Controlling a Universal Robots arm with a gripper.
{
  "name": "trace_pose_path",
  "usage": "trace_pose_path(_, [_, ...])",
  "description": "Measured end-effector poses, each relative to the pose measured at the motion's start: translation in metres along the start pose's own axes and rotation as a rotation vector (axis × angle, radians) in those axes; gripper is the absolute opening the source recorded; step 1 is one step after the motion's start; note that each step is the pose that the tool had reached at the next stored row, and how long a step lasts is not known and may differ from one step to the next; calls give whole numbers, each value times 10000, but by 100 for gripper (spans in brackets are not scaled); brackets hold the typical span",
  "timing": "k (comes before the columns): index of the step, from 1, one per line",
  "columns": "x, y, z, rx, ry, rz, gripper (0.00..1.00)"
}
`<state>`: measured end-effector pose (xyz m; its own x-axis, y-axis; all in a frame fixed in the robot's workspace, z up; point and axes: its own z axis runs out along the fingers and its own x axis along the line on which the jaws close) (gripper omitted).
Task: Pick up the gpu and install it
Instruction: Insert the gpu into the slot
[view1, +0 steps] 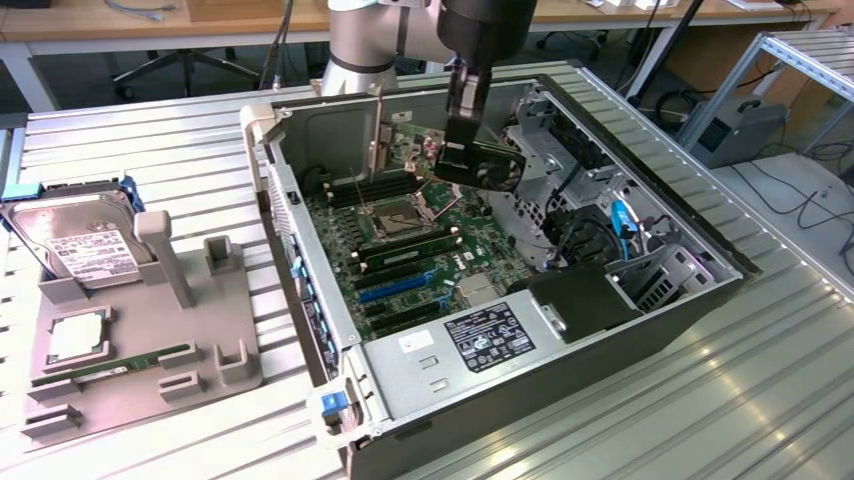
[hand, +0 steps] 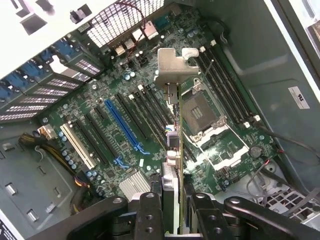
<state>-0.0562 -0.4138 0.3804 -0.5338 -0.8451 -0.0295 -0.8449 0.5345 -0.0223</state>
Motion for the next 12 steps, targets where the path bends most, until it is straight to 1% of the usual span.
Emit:
trace_pose_path(2, [0,0,0,-7,-5,-221,27])
trace_pose_path(12, [0,0,1,-29,-22,-982,27])
